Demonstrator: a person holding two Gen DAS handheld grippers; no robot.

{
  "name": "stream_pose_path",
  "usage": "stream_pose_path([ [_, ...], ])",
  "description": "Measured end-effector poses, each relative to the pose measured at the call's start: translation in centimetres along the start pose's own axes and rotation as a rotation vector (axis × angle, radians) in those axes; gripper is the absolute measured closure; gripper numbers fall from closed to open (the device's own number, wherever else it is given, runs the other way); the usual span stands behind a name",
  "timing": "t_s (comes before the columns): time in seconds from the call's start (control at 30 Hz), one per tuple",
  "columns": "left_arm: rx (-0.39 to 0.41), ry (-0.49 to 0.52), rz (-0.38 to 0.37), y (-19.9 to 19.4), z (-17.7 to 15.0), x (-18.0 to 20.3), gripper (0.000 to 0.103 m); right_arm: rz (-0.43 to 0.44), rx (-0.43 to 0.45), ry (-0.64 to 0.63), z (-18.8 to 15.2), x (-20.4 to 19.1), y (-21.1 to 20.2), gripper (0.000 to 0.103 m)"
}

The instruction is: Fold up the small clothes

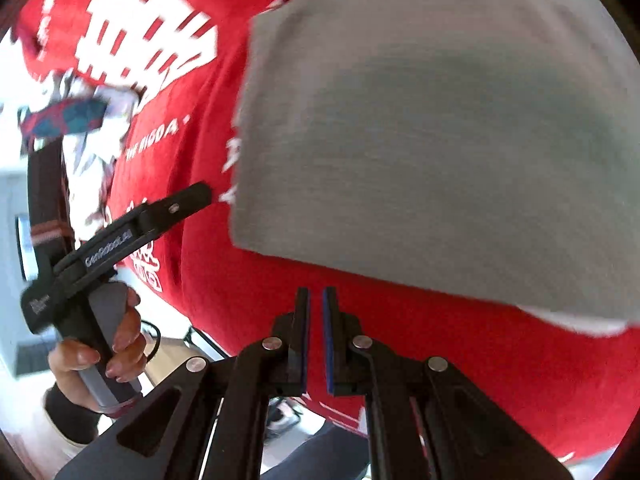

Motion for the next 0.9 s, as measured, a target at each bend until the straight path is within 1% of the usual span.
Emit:
stream_pose_path([
  [0.1, -0.003, 0.013, 0.000, 0.1, 0.1, 0.8, 0.000, 0.007, 0.020, 0.064, -0.1, 2.1, -0.9, 0.096],
  [0.23, -0.009, 0.029, 0.003, 0.2, 0.1, 1.5, 0.000, 0.015, 0.033, 0.103, -0.6, 3.3, -1.5, 0.096],
  [0.3, -0.012, 0.038, 0.005, 0.2, 0.0, 1.8, 0.000, 0.021, 0.037, 0.118, -0.8, 3.6, -1.5, 0.091],
  [0.33, -0.014, 0.043, 0.005, 0.3, -0.1, 2.0, 0.000, 0.024, 0.039, 0.125, -0.8, 3.7, -1.5, 0.076],
  [0.37, -0.017, 0.047, 0.004, 0.3, -0.1, 2.2, 0.000, 0.029, 0.045, 0.133, -0.9, 3.8, -1.7, 0.065],
  [0.4, -0.019, 0.050, 0.001, 0.4, -0.1, 2.3, 0.000, 0.036, 0.054, 0.136, -0.9, 3.8, -1.7, 0.045],
  [0.43, -0.021, 0.053, -0.003, 0.3, -0.1, 2.5, 0.000, 0.038, 0.061, 0.138, -0.9, 3.8, -1.8, 0.041],
  [0.57, -0.027, 0.071, -0.020, 0.2, -0.2, 3.2, 0.000, 0.051, 0.071, 0.170, -1.1, 4.4, -2.1, 0.040],
  [0.67, -0.036, 0.088, -0.047, 0.2, -0.3, 3.7, 0.000, 0.060, 0.089, 0.202, -1.2, 5.3, -2.5, 0.037],
  [0.77, -0.033, 0.096, -0.078, 0.0, -0.3, 4.2, 0.000, 0.060, 0.131, 0.249, -1.1, 6.7, -3.6, 0.037],
  [0.87, -0.036, 0.099, -0.123, 0.2, -0.1, 4.3, 0.000, 0.048, 0.199, 0.349, -0.8, 9.6, -5.3, 0.037],
  [0.9, -0.039, 0.102, -0.135, 0.4, 0.0, 4.4, 0.004, 0.047, 0.221, 0.391, -0.9, 10.7, -5.8, 0.037],
])
Point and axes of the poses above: each gripper's, at about its wrist camera, not at the fingertips, and y roughly the way its jaws point, x to its right, z to its top, the point moved 2 cm from there along y, roughly the way its jaws point, and after that the axes turned 8 degrees about y, right-handed, at the moved point
